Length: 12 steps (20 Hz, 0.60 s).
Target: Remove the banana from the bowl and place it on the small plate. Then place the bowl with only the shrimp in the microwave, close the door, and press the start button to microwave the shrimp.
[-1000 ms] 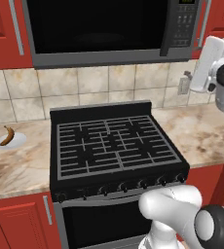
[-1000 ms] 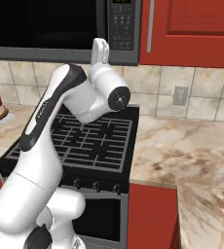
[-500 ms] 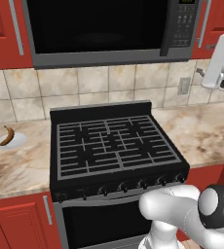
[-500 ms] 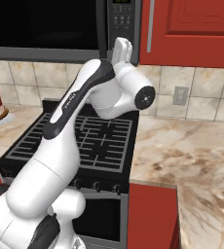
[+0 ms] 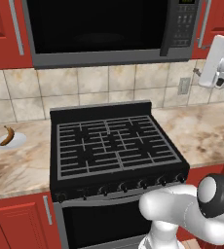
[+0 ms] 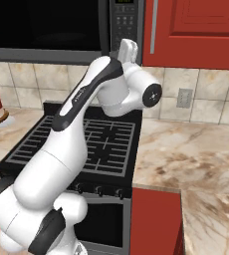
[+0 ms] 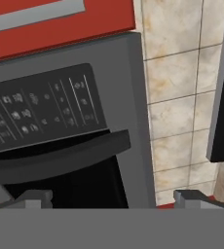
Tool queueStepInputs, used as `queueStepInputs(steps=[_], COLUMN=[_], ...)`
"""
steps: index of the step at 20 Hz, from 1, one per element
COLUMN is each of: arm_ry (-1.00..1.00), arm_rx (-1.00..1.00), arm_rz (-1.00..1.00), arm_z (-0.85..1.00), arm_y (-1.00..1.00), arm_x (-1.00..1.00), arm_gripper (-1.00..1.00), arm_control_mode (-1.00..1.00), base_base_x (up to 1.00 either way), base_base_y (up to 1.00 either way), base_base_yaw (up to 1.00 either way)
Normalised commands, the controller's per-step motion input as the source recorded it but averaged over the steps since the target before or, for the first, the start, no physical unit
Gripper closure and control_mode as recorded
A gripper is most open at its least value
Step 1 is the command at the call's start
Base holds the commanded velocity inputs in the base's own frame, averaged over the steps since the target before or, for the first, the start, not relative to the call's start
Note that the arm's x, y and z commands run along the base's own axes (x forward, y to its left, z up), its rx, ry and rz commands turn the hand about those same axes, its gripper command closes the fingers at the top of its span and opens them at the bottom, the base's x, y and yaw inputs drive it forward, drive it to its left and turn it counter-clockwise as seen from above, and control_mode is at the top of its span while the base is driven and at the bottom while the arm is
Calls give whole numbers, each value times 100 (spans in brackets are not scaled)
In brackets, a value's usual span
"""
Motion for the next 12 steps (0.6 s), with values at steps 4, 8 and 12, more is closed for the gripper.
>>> queueStepInputs(steps=[4, 8, 12], arm_ry=[2, 0, 0], arm_rx=[0, 0, 0], arm_rz=[0, 0, 0], arm_z=[-8, 0, 0], arm_y=[6, 0, 0], arm_x=[19, 16, 18], arm_gripper=[-100, -100, -100], arm_control_mode=[-100, -100, -100], base_base_x=[0, 0, 0], base_base_y=[0, 0, 0], base_base_yaw=[0, 0, 0])
